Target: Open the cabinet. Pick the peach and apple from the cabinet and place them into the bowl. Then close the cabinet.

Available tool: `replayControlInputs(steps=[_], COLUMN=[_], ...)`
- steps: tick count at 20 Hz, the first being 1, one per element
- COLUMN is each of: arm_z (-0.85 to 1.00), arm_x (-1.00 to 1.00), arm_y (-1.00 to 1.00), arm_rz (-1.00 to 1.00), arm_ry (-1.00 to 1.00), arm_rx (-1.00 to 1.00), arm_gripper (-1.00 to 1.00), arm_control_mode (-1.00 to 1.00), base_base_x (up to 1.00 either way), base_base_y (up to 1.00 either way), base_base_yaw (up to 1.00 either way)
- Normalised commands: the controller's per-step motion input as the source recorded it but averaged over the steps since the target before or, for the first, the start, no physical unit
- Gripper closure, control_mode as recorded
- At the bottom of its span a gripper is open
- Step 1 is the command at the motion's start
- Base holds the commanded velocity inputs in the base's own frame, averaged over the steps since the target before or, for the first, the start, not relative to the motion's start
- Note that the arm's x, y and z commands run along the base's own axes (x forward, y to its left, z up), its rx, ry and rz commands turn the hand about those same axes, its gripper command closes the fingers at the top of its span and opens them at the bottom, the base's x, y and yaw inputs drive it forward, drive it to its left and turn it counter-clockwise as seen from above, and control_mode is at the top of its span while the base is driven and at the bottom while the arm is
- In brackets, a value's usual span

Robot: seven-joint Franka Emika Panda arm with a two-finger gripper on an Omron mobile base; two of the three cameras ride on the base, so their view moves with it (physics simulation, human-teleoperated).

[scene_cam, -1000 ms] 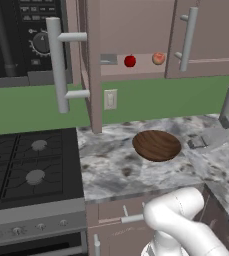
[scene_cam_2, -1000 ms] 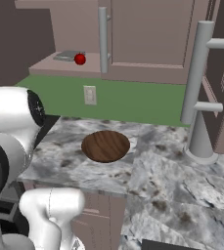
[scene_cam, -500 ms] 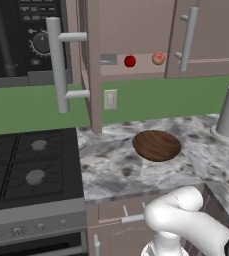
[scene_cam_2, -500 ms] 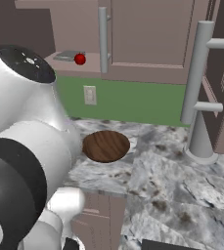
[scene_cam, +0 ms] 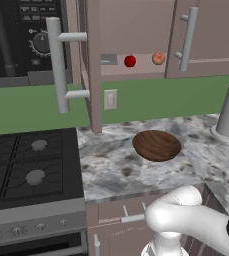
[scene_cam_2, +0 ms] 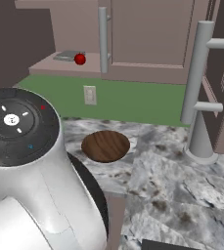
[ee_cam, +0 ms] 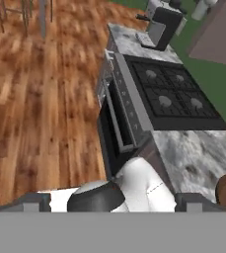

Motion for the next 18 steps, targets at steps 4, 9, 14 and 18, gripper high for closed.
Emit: replayControlInputs(steps=[4,9,14,18], arm_z=[0.26,0.00,-0.14,-0.15], arm_x=[0.31,0.71,1.00,0.95], arm_y=[-0.12,0.00,0.07,0.00], arm_rz=[-0.06,-0.13,-0.23,-0.22], arm_ry=[-0.36,-0.08,0.01,0.02], arm_rx=[0.21,0.12,0.12,0.36], arm_gripper=[-1.00,-1.00,-1.00,-1.00], arm_control_mode=[-1.00,-1.00,-1.00,-1.00], base_base_x=[0.00,0.00,0.00,0.00], base_base_y=[0.00,0.00,0.00,0.00], base_base_yaw=[0.00,0.00,0.00,0.00])
